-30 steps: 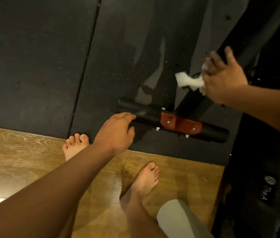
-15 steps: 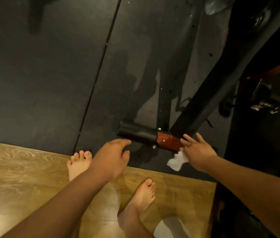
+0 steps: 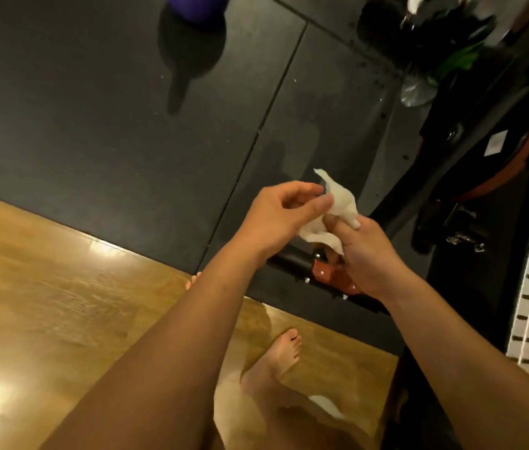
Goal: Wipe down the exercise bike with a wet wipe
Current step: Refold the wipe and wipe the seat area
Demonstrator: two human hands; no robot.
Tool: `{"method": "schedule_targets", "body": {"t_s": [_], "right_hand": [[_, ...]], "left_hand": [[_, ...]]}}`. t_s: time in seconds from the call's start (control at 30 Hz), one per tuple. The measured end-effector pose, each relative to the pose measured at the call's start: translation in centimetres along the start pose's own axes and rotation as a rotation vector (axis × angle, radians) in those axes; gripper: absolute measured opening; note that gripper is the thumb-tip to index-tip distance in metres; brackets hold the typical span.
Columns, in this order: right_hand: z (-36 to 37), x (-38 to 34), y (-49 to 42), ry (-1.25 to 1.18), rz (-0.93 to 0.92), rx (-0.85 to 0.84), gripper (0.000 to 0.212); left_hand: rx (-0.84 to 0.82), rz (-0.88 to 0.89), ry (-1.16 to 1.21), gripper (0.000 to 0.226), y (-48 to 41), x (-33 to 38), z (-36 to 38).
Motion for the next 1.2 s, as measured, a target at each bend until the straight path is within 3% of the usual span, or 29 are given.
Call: {"method": "schedule_targets", "body": {"t_s": [0.07,0.2,0.3,0.37,0.47,0.7,0.8,1.0,1.2], "right_hand": [[1.1,-3.0,2.1,0.044,-0.058,-0.023,0.027],[2.5,-9.3,6.3,0.238,-0.224,-0.064,0.023],[1.8,-13.3,9.0,0.279,-0.168,-0.002,0.049],[0.7,-16.3,11.4,0.254,-0.186,0.02,0.065],[-3.0,-21.9,15.6,0.132,-0.339,0.111,0.053],[-15.6,-31.3,25.5,-0.146,-0.593,0.54,0.015],[-19.4,-32.9,28.6,-0.224,-0.618,0.622,0.014],[-24.8,-34.6,34.4,-0.269,-0.664,0.66,0.037],[-31.7,-34.9,41.2,-0.19,-0.766,0.888,0.014]], "left_hand": [[0.021,0.047,0.016,0.018,2.2,3.3,-0.3],[0.057,0.123,-0.002,0.011,6.5,9.8,0.7],[0.177,0.233,0.006,0.005,8.9,15.5,0.5],[0.271,0.294,-0.019,0.019,10.0,19.1,0.5],[0.295,0.372,-0.048,0.031,11.2,25.3,2.6],[0.105,0.51,-0.172,0.039,13.8,40.5,13.7],[0.034,0.547,-0.192,0.023,15.1,43.6,18.6],[-0.014,0.679,-0.259,0.014,17.9,47.9,26.8],[-0.072,0.769,-0.302,0.027,20.4,50.7,34.1]]}}
Point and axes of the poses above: each hand's wrist, its own y-axis away from the middle knuckle, its own z-axis out of the palm, x = y × z, the point moved 8 cm from there along -y, towards the middle knuckle, and after that the axes turned 8 degrees about y, right-handed, at the moved point
